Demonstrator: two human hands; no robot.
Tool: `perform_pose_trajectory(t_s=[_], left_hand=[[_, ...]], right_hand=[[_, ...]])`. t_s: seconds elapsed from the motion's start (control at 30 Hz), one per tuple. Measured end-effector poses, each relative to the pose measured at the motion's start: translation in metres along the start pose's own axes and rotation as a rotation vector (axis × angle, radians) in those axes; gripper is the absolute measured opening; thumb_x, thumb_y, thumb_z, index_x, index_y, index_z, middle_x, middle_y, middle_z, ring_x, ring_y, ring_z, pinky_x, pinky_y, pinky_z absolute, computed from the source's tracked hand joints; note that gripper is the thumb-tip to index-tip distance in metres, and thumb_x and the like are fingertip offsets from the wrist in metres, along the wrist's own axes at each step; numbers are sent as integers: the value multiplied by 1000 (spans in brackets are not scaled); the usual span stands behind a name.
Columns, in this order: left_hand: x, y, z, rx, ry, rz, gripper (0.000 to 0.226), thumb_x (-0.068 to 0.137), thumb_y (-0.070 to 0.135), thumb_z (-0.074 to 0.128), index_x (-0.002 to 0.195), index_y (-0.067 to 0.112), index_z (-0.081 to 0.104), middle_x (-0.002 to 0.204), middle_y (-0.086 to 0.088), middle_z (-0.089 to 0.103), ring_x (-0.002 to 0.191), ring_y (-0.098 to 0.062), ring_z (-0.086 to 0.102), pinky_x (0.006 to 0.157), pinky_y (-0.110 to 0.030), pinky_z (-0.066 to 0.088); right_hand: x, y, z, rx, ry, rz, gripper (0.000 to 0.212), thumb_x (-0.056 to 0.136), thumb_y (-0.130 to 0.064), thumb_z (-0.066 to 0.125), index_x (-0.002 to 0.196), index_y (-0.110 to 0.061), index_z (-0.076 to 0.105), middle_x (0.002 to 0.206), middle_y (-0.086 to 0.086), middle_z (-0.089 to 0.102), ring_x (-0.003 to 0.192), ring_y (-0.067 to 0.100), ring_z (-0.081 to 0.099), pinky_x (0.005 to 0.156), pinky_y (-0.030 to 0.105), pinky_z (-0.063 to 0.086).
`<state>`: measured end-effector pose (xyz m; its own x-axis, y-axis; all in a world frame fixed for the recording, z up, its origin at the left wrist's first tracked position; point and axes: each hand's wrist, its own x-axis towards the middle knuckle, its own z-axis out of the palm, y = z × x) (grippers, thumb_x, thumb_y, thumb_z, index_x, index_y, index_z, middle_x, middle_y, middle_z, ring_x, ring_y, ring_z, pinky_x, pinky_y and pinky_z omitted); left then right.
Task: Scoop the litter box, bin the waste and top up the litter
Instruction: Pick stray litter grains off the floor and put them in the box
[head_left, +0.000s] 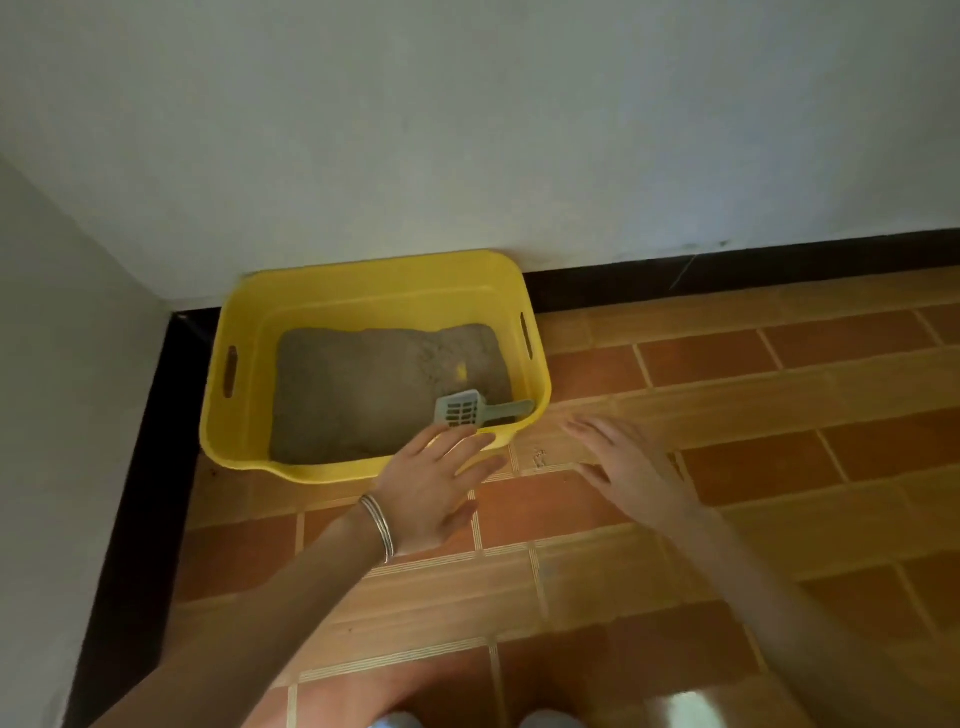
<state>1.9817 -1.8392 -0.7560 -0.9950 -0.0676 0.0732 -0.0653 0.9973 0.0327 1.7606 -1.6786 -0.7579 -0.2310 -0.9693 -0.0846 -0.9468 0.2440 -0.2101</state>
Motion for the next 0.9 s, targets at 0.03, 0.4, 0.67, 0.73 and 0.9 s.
perform_pose_trajectory(t_s=[0.03,0.4,0.67,0.73,0.9], left_hand=[[1,-1,11,11,12,11,60,76,43,61,131,23,49,136,-5,49,123,-25,48,104,-44,38],[-6,16,84,-170,119,-23,53,81,40,49,131,25,47,138,1,47,126,-17,41,106,-33,29],[-14,50,132,-1398,327,-718,43,78,44,55,115,23,61,121,14,62,115,-1,54,92,-12,40],[-13,53,141,-1563,357,-815,45,76,40,59,113,15,63,118,12,65,114,-6,56,92,-16,42],[-2,52,152,-2216,394,-1060,64,65,35,72,119,6,56,119,-11,64,113,-21,59,97,-32,41]], right_hand=[[0,4,12,-1,0,11,52,87,-24,61,136,-19,43,139,-1,46,127,18,43,105,35,30],[11,22,82,-55,-34,5,54,88,-28,58,138,-16,41,142,1,41,130,20,38,107,37,27],[26,29,131,42,-55,17,46,87,-20,61,130,-10,50,132,4,49,116,22,50,98,32,39],[32,33,139,70,-51,39,45,87,-20,61,130,-11,51,131,3,49,113,20,52,95,29,41],[51,39,155,139,-56,50,47,84,-24,64,127,-9,53,126,4,51,112,20,51,96,31,43]])
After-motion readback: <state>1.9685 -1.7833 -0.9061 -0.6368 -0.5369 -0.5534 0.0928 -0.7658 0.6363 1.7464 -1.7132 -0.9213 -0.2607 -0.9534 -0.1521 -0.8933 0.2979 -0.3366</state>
